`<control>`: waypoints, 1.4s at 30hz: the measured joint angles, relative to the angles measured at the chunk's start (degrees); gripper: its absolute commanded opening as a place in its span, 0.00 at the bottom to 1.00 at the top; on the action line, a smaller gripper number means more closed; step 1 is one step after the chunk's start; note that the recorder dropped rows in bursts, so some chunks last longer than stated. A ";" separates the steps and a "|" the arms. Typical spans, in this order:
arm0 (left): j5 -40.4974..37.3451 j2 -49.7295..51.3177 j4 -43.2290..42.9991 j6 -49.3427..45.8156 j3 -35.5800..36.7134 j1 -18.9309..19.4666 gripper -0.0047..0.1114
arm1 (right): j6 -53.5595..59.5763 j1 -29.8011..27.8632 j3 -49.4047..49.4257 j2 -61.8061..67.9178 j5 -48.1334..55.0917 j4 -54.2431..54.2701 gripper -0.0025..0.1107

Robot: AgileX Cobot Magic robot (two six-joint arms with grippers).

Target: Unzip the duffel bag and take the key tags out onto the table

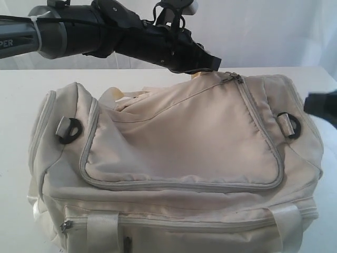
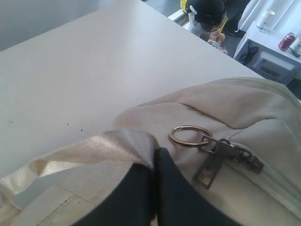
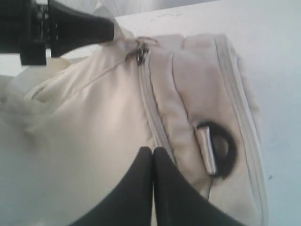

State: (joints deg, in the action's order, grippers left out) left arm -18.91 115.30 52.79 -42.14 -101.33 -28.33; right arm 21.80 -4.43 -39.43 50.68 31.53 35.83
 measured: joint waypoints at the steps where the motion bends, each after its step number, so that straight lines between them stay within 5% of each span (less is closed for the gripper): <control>1: 0.00 0.00 0.00 -0.12 0.00 0.00 0.04 | 0.00 0.00 -2.73 2.47 0.00 0.12 0.02; 6: -0.55 0.00 -0.28 -0.12 -0.22 0.00 0.04 | 2.88 0.00 -18.92 19.45 5.41 4.42 0.11; 12: -1.55 0.00 -0.43 -0.12 -0.22 0.00 0.04 | 5.88 -0.65 -39.88 37.73 17.45 9.62 0.54; 14: -1.55 0.00 -0.43 -0.12 -0.22 0.00 0.04 | 6.48 -0.78 -44.88 42.41 20.28 10.41 0.61; 22: -1.65 0.00 -0.66 -0.12 -0.22 0.00 0.04 | 6.79 -1.10 -53.87 56.64 29.00 9.05 0.61; 34: -1.76 0.00 -0.66 -0.12 -0.22 0.14 0.04 | 6.27 -1.97 -55.12 59.50 29.12 4.39 0.60; 42: -1.76 0.00 -0.66 -0.12 -0.22 0.14 0.04 | 5.22 -1.97 -55.25 61.18 29.74 5.17 0.34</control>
State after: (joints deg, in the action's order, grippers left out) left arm -20.67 115.30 52.13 -42.26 -101.55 -28.19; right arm 27.03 -6.40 -94.68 111.86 61.27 41.00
